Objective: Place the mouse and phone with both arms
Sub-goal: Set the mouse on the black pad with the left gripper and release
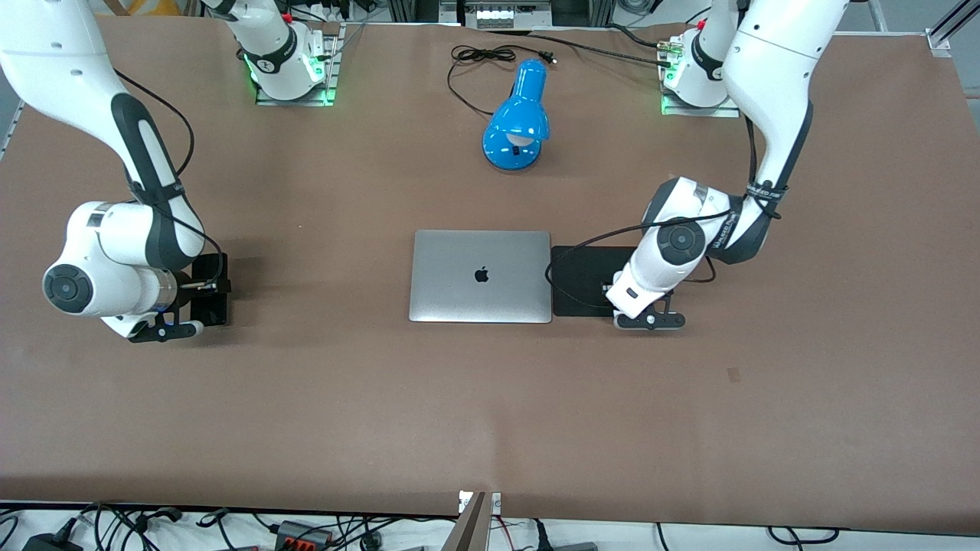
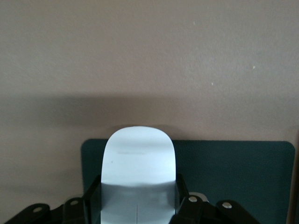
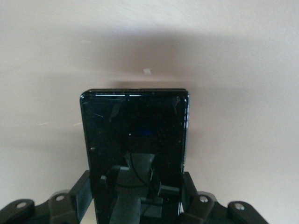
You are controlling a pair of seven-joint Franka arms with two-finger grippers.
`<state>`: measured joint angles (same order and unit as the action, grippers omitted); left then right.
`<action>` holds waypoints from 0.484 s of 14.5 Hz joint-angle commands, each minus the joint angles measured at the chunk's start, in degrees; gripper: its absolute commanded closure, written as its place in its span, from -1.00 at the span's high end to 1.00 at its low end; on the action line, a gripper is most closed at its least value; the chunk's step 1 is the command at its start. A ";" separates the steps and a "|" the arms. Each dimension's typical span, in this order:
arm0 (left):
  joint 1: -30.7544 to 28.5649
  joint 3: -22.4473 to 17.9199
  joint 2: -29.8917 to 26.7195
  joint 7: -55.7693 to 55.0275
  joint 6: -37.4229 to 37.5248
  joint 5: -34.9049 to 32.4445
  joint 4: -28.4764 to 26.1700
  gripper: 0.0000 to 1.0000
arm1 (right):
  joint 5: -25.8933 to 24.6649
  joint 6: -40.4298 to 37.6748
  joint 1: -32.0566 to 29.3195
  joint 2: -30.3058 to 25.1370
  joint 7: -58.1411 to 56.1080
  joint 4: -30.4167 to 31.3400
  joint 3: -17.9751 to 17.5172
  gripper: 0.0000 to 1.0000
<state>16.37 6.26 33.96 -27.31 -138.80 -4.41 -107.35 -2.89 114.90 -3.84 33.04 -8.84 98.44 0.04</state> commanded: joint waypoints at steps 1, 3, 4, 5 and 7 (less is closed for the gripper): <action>0.68 -0.02 0.32 -1.70 -0.24 -1.04 -0.14 -0.46 | 3.92 -3.55 3.56 -1.49 2.77 -1.67 -0.12 -0.51; 0.94 -0.02 0.40 -3.44 -0.24 -0.87 -0.14 0.05 | 6.22 -2.93 6.90 -1.14 6.62 -1.58 -0.13 -0.51; 1.38 -0.02 0.49 -4.76 -0.24 -0.87 -0.14 0.31 | 6.92 -2.50 9.35 -1.14 9.95 -1.58 -0.13 -0.50; 1.65 -0.02 0.49 -5.90 -0.15 -0.87 -0.14 0.99 | 6.93 -2.06 11.99 -1.05 13.81 -1.58 -0.13 -0.50; 1.65 0.07 -0.12 -6.62 0.55 -0.87 -0.05 1.00 | 6.93 0.31 16.22 -0.53 19.63 -0.97 -0.13 -0.50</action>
<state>17.59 6.34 34.52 -31.80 -138.84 -4.41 -107.42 3.38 113.60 8.48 32.47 5.70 97.10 -0.61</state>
